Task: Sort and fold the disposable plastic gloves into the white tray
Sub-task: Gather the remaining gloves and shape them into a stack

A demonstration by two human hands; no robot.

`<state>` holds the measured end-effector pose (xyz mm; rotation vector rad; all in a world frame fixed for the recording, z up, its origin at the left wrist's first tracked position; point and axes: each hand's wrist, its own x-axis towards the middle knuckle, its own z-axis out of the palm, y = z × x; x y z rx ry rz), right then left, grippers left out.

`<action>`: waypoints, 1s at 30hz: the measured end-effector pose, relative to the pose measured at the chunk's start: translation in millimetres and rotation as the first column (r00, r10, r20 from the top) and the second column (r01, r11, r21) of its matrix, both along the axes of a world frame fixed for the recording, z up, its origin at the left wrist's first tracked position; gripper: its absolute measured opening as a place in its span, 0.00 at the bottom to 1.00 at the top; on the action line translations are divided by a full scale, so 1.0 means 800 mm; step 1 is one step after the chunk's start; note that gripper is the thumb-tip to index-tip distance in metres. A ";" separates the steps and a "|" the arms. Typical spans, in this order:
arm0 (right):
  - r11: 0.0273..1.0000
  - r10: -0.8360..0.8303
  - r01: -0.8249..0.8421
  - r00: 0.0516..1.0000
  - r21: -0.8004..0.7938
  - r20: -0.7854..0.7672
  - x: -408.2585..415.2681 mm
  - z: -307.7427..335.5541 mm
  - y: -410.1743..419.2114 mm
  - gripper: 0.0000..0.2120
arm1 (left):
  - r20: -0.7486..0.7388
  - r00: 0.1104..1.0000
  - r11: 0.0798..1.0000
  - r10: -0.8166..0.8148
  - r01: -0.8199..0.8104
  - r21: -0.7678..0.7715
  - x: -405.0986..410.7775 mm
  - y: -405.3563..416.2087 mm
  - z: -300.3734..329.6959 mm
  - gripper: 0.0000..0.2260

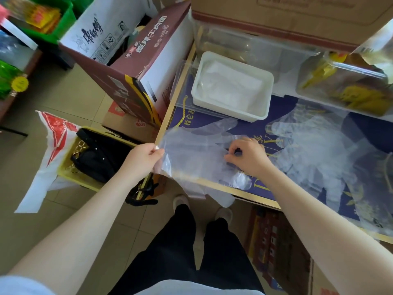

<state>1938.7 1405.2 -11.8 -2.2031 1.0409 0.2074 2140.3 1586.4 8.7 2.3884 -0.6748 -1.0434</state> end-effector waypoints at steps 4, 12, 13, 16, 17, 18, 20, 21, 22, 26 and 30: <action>0.930 -0.195 0.113 0.958 0.349 0.209 0.015 0.027 -0.009 0.10 | 0.016 1.000 1.000 0.015 -0.015 0.000 0.003 0.005 -0.001 0.12; 0.928 -0.373 0.373 0.928 -0.013 -0.019 0.045 -0.006 -0.009 0.10 | -0.033 0.999 1.000 0.004 -0.004 -0.007 0.009 0.009 -0.013 0.12; 0.946 -0.317 0.306 0.944 -0.109 -0.094 0.046 -0.011 -0.005 0.12 | -0.028 1.000 1.000 -0.011 0.012 0.003 0.011 0.009 -0.014 0.13; 0.932 -0.180 0.109 0.967 -0.347 -0.179 0.046 -0.015 0.006 0.16 | 0.038 0.997 0.997 -0.064 0.063 0.039 0.012 0.008 -0.017 0.14; 0.919 -0.152 0.088 0.979 -0.384 -0.137 0.046 -0.015 0.009 0.16 | 0.057 0.995 0.995 -0.085 0.082 0.049 0.012 0.008 -0.016 0.13; 0.909 -0.111 0.070 0.991 -0.411 -0.077 0.046 -0.017 0.013 0.16 | 0.065 0.993 0.994 -0.102 0.099 0.055 0.012 0.008 -0.016 0.12; 0.887 0.017 -0.011 1.000 -0.462 0.007 0.046 -0.019 0.024 0.14 | 0.070 0.990 0.992 -0.124 0.121 0.046 0.012 0.009 -0.015 0.10; 0.873 0.088 -0.064 0.996 -0.484 0.026 0.047 -0.018 0.032 0.13 | 0.067 0.989 0.991 -0.130 0.128 0.032 0.013 0.009 -0.014 0.10; 0.861 0.163 -0.129 0.986 -0.492 0.026 0.046 -0.018 0.039 0.14 | 0.055 0.990 0.991 -0.131 0.130 0.013 0.012 0.010 -0.012 0.09; 0.907 0.359 -0.290 0.912 -0.307 0.201 0.043 -0.009 0.063 0.20 | -0.267 0.959 0.977 0.098 -0.145 -0.160 0.009 0.007 0.006 0.06; 0.845 0.531 -0.417 0.732 -0.334 0.428 0.057 0.020 0.079 0.17 | -0.479 0.844 0.922 0.242 -0.353 -0.157 0.011 -0.004 0.026 0.05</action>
